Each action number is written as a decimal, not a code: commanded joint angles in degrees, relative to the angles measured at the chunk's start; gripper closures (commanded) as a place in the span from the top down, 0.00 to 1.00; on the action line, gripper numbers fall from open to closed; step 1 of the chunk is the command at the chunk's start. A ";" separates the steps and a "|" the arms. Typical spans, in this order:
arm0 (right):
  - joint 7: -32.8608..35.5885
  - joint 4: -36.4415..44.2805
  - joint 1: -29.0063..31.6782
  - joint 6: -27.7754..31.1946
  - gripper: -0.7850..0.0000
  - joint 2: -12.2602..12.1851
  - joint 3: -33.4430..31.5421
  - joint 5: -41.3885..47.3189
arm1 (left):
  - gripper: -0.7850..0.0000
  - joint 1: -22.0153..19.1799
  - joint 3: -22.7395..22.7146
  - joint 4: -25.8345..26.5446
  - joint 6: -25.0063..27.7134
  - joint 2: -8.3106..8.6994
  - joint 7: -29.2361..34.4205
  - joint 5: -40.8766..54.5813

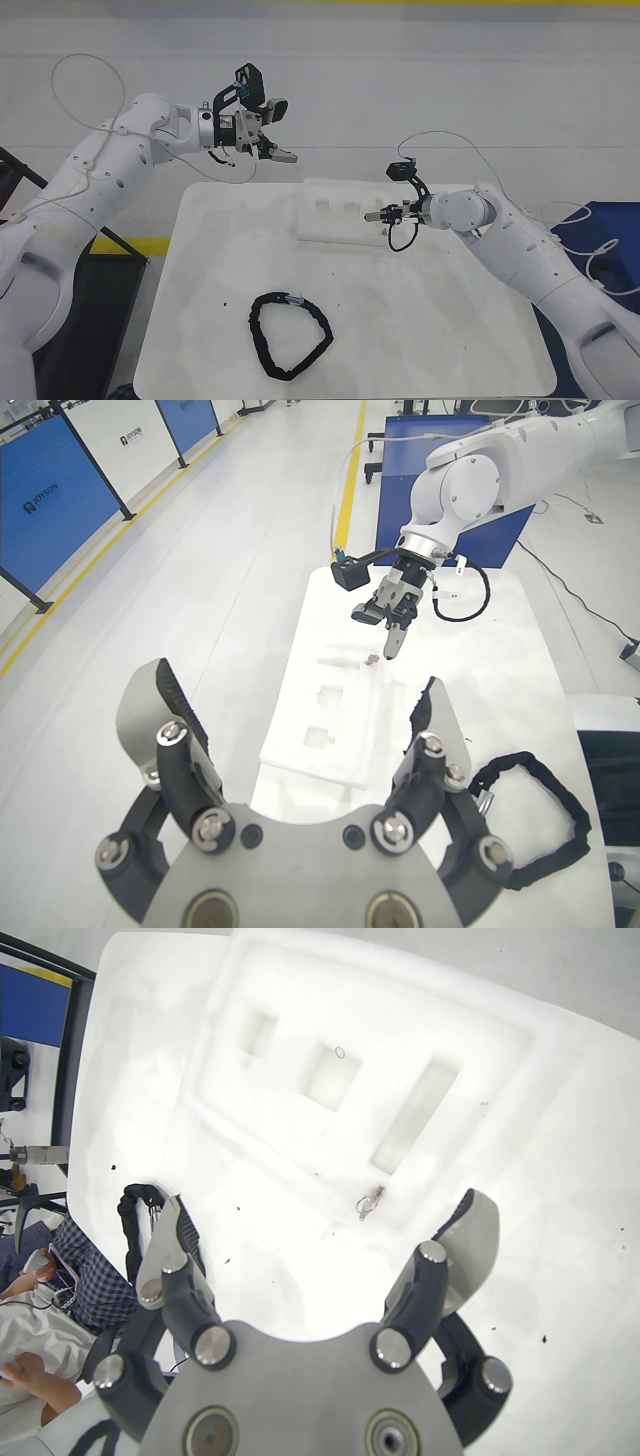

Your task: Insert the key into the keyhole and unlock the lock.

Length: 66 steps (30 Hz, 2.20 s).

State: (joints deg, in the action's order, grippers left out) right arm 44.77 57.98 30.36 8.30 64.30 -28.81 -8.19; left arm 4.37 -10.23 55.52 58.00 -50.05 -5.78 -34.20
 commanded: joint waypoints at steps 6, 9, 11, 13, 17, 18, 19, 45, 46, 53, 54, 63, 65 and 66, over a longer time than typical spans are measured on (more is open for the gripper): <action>-0.47 0.57 0.71 -0.66 1.00 0.08 -0.01 -0.15 | 1.00 0.00 0.00 0.00 0.00 0.00 -0.01 0.00; 0.39 1.25 0.84 -3.29 1.00 0.26 -0.11 -1.43 | 1.00 0.00 0.00 0.00 0.00 0.00 -0.01 0.00; 1.32 1.56 0.85 -6.07 1.00 0.48 -0.08 -2.33 | 1.00 0.00 0.00 0.00 0.00 0.00 -0.01 0.00; 1.56 2.36 0.77 -9.05 1.00 0.77 0.13 -3.88 | 1.00 0.00 0.00 0.00 0.00 0.00 -0.01 0.00; 2.09 4.14 1.42 -14.96 1.00 1.78 1.55 -6.77 | 1.00 0.00 0.00 0.00 0.00 0.00 -0.01 0.00; 2.09 4.41 1.58 -15.81 1.00 2.11 1.92 -7.27 | 1.00 0.00 0.00 0.00 0.00 0.00 -0.01 0.00; 1.98 4.39 1.70 -16.63 1.00 2.42 2.21 -7.70 | 1.00 0.00 0.00 0.00 0.00 0.00 -0.01 0.00; 5.29 -1.23 0.95 -24.64 0.53 8.32 3.43 -13.79 | 1.00 0.00 0.00 0.00 0.00 0.00 -0.01 0.00; 5.41 -1.44 0.96 -24.72 0.49 8.42 3.32 -13.96 | 1.00 0.00 0.00 0.00 0.00 0.00 -0.01 0.00; 5.93 -2.66 1.09 -24.85 0.37 9.10 2.49 -15.13 | 1.00 0.00 0.00 0.00 0.00 0.00 -0.01 0.00; 5.82 -2.86 1.15 -24.74 0.38 9.19 2.38 -15.30 | 1.00 0.00 0.00 0.00 0.00 0.00 -0.01 0.00; 5.44 -5.34 1.62 -24.61 0.33 10.36 1.76 -16.56 | 1.00 0.00 0.00 0.00 0.00 0.00 -0.01 0.00; 5.42 -5.95 1.62 -24.24 0.31 10.67 1.58 -16.53 | 1.00 0.00 0.00 0.00 0.00 0.00 -0.01 0.00; 5.46 -6.24 1.62 -24.09 0.30 10.84 1.52 -16.55 | 1.00 0.00 0.00 0.00 0.00 0.00 -0.01 0.00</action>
State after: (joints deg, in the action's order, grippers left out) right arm 50.22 51.96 31.99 -15.90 75.02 -27.24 -24.73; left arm 4.37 -10.23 55.52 58.00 -50.05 -5.78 -34.20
